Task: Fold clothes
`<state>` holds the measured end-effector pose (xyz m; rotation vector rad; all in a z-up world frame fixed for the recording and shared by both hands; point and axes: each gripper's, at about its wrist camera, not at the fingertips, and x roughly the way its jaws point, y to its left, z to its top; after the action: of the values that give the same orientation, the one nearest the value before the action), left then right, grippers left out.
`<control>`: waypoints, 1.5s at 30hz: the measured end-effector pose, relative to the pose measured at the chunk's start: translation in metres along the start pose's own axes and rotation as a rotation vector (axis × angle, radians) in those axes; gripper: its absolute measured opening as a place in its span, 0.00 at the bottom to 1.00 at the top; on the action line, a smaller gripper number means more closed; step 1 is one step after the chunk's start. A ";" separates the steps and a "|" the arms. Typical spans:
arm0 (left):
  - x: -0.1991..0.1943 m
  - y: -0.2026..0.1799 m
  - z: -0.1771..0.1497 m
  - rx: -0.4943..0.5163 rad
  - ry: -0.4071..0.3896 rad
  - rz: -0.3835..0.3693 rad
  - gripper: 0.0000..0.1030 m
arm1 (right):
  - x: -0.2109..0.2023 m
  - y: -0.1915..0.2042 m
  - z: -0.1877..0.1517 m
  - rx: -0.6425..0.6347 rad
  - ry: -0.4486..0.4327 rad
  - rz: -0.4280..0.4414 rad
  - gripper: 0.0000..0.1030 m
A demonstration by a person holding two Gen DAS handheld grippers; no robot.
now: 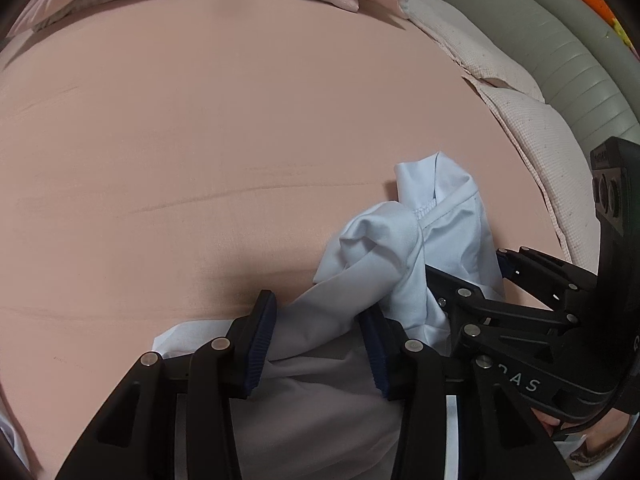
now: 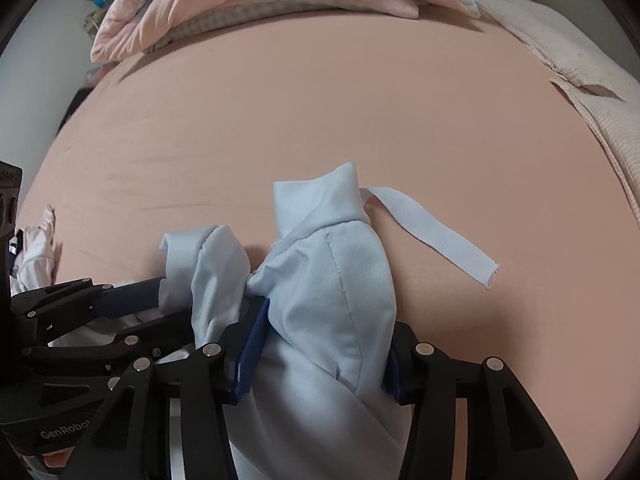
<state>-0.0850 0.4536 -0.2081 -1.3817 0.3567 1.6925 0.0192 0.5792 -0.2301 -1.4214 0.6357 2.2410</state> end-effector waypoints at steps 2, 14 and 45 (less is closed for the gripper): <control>0.000 -0.004 0.001 -0.025 -0.012 0.013 0.37 | -0.002 0.003 0.000 -0.003 0.001 -0.006 0.46; -0.020 -0.030 0.009 -0.021 -0.055 0.090 0.08 | -0.041 0.009 -0.007 -0.010 -0.063 0.008 0.12; -0.149 -0.003 0.051 0.179 -0.259 0.240 0.06 | -0.146 -0.008 0.053 0.009 -0.253 -0.101 0.08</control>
<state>-0.1191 0.4236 -0.0567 -1.0053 0.5279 1.9573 0.0432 0.6025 -0.0779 -1.1143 0.4783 2.2834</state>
